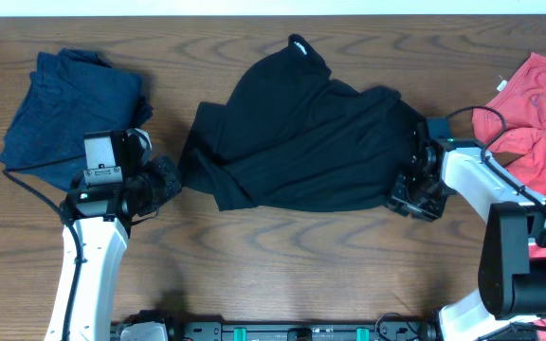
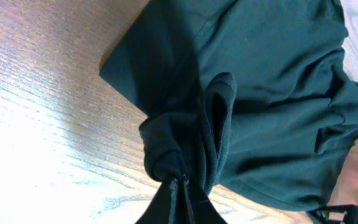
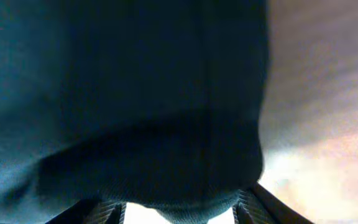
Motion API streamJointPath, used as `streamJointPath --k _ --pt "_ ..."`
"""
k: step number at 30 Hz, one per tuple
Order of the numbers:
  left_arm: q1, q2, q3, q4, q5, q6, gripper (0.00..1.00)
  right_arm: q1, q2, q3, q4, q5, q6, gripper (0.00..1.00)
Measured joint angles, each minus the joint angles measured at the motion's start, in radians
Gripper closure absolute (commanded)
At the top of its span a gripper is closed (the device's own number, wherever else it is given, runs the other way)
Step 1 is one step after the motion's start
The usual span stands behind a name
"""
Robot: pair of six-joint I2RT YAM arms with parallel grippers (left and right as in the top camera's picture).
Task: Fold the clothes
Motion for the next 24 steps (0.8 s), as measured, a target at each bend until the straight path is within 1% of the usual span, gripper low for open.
streamJointPath --k 3,5,6,12,19,24 --pt "0.000 0.000 0.000 0.000 0.000 0.000 0.94 0.000 0.000 0.001 0.015 -0.008 0.009 0.79" --pt "0.000 0.000 0.000 0.000 0.000 0.000 0.94 0.000 0.002 0.000 0.023 -0.018 0.020 0.96" --pt "0.000 0.000 0.000 0.000 0.000 0.000 0.94 0.000 0.003 0.000 0.024 -0.023 0.015 0.99" --pt "0.000 0.000 0.000 -0.001 0.000 0.000 0.94 0.000 0.005 0.002 0.009 -0.040 0.016 0.99" --pt "0.000 0.000 0.000 -0.005 0.000 0.000 0.94 0.000 0.013 0.001 -0.077 -0.061 -0.004 0.99" --pt "0.000 0.000 0.000 -0.007 0.000 0.000 0.94 -0.001 0.010 -0.011 -0.146 -0.005 -0.011 0.99"
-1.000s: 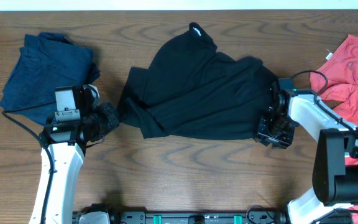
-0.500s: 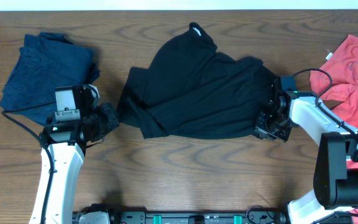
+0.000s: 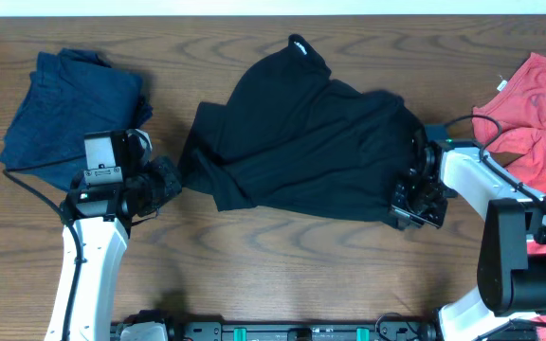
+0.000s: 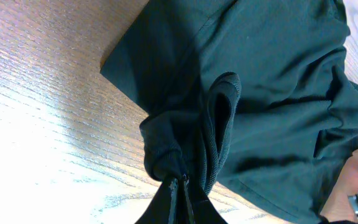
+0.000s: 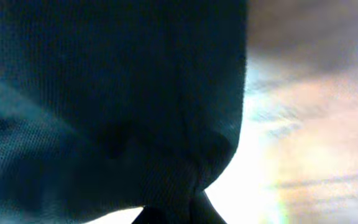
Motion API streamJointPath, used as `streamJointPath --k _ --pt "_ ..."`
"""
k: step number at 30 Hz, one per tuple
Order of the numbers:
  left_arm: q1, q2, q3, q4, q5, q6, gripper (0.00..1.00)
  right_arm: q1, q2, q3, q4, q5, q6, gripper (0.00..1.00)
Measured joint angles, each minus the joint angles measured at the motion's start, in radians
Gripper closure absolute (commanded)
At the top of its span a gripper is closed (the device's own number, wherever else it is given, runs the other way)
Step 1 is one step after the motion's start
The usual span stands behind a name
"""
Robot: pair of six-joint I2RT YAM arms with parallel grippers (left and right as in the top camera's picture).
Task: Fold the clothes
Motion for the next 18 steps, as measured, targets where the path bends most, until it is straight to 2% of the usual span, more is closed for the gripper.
streamJointPath --k 1,2,3,4,12,18 --pt "0.000 0.000 0.000 0.000 0.000 0.000 0.94 -0.001 -0.005 -0.005 -0.006 0.016 0.000 0.94" --pt "0.000 0.000 0.000 -0.001 0.000 0.000 0.94 -0.003 -0.012 -0.010 -0.009 0.029 -0.002 0.69" --pt "0.000 0.000 0.000 -0.001 0.000 0.000 0.94 -0.006 -0.022 -0.016 -0.011 0.045 0.000 0.57" --pt "0.000 0.000 0.000 -0.001 0.000 0.000 0.94 -0.009 -0.032 -0.021 -0.016 0.055 -0.001 0.51" --pt "0.000 0.000 0.000 -0.001 0.000 0.000 0.94 -0.014 -0.114 -0.025 -0.083 0.092 -0.047 0.49" --pt "0.000 0.000 0.000 -0.001 0.000 0.000 0.94 -0.010 -0.121 -0.025 -0.085 0.092 -0.136 0.48"
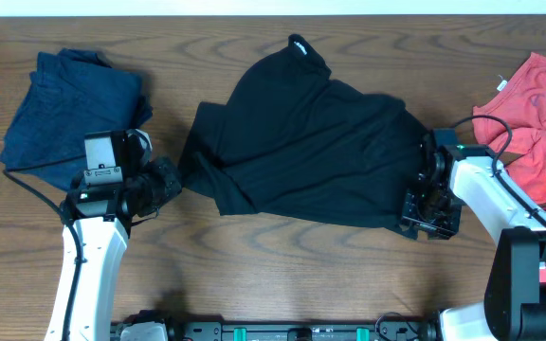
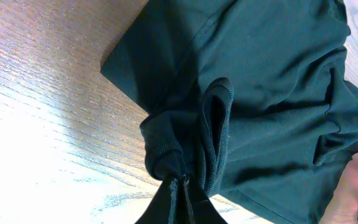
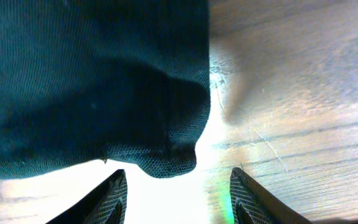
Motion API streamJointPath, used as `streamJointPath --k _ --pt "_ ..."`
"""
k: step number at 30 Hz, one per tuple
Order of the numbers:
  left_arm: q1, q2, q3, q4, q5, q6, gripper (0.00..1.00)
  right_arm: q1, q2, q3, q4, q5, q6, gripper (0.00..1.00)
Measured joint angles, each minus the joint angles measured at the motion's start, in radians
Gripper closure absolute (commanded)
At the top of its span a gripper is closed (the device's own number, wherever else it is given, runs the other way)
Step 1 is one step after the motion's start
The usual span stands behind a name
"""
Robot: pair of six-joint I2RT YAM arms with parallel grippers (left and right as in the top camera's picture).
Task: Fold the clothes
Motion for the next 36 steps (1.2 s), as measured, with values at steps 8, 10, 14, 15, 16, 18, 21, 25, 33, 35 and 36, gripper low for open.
streamJointPath --k 8,10,14,15,16,18,21,25,33,35,36 --pt "0.000 0.000 0.000 0.000 0.000 0.000 0.94 0.033 -0.002 0.000 -0.003 -0.004 -0.145 0.43" --pt "0.000 0.000 0.000 0.000 0.000 0.000 0.94 0.052 -0.011 0.000 -0.003 -0.005 -0.178 0.40" --pt "0.000 0.000 0.000 0.000 0.000 0.000 0.94 0.088 -0.066 0.000 -0.008 -0.008 -0.220 0.40" --pt "0.000 0.000 0.000 0.000 0.000 0.000 0.94 0.093 -0.081 0.000 -0.012 -0.009 -0.229 0.38" --pt "0.000 0.000 0.000 0.000 0.000 0.000 0.94 0.094 -0.091 0.000 -0.015 -0.012 -0.232 0.35" --pt "0.000 0.000 0.000 0.000 0.000 0.000 0.94 0.094 -0.103 0.000 -0.023 -0.012 -0.242 0.26" --pt "0.000 0.000 0.000 0.000 0.000 0.000 0.94 0.094 -0.105 0.000 -0.023 -0.008 -0.257 0.24" --pt "0.000 0.000 0.000 0.000 0.000 0.000 0.94 0.094 -0.105 0.000 -0.023 -0.006 -0.277 0.23" --pt "0.000 0.000 0.000 0.000 0.000 0.000 0.94 0.094 -0.105 -0.029 0.047 -0.005 -0.326 0.28" --pt "0.000 0.000 0.000 0.000 0.000 0.000 0.94 0.094 -0.103 -0.044 0.059 -0.004 -0.338 0.29" --pt "0.000 0.000 0.000 0.000 0.000 0.000 0.94 0.094 -0.100 -0.052 0.067 -0.004 -0.342 0.29"
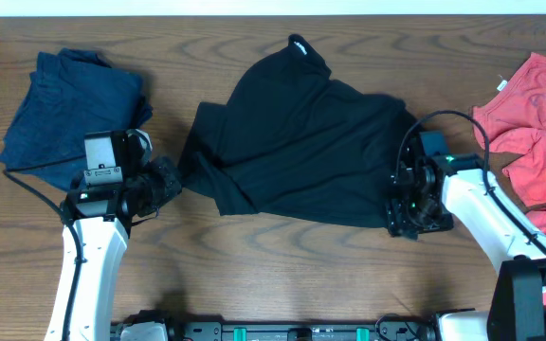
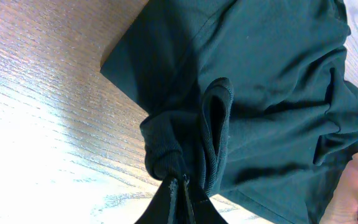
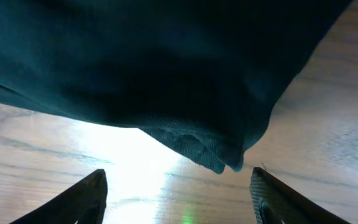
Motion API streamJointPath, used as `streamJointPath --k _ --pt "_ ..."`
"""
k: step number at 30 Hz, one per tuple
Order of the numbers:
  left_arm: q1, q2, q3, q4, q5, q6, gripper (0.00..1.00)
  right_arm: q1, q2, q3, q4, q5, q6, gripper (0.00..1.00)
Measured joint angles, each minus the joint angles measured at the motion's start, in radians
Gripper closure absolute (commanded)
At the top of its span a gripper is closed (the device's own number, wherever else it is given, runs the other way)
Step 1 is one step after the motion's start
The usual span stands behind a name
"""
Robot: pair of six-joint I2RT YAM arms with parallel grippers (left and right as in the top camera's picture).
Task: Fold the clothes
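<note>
A black shirt (image 1: 301, 133) lies spread and rumpled across the middle of the table. My left gripper (image 2: 180, 184) is shut on a bunched fold at the shirt's left edge (image 2: 185, 149); overhead it sits at the shirt's lower left (image 1: 172, 180). My right gripper (image 3: 179, 190) stands wide open at the shirt's lower right corner (image 1: 408, 216). The hem corner (image 3: 207, 152) hangs just ahead of the gap between the fingers, and nothing is held.
A folded navy garment (image 1: 64, 104) lies at the far left behind my left arm. A red garment (image 1: 538, 123) lies crumpled at the right edge. Bare wooden table (image 1: 282, 275) runs along the front.
My right gripper has shifted a little to the left along the shirt's lower right hem, and its jaws stand wider apart. The left gripper and its hold are unchanged.
My right gripper was open around the shirt's right hem, then shut on it, with the lower right corner drawn outward. It then stood open with the hem let go, and now sits wider open further left. The left gripper stayed shut on the left fold throughout.
</note>
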Motion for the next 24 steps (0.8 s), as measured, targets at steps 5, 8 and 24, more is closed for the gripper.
streamJointPath --k 5,8,24 --pt "0.000 0.000 0.000 0.000 0.000 0.000 0.94 0.000 0.005 -0.011 0.018 0.000 -0.019 0.29" --pt "0.000 0.000 0.000 0.000 0.000 0.000 0.94 0.000 0.005 -0.011 0.038 0.000 -0.033 0.30" --pt "0.000 0.000 0.000 0.000 0.000 0.000 0.94 0.000 0.067 -0.029 0.093 0.001 -0.085 0.50"
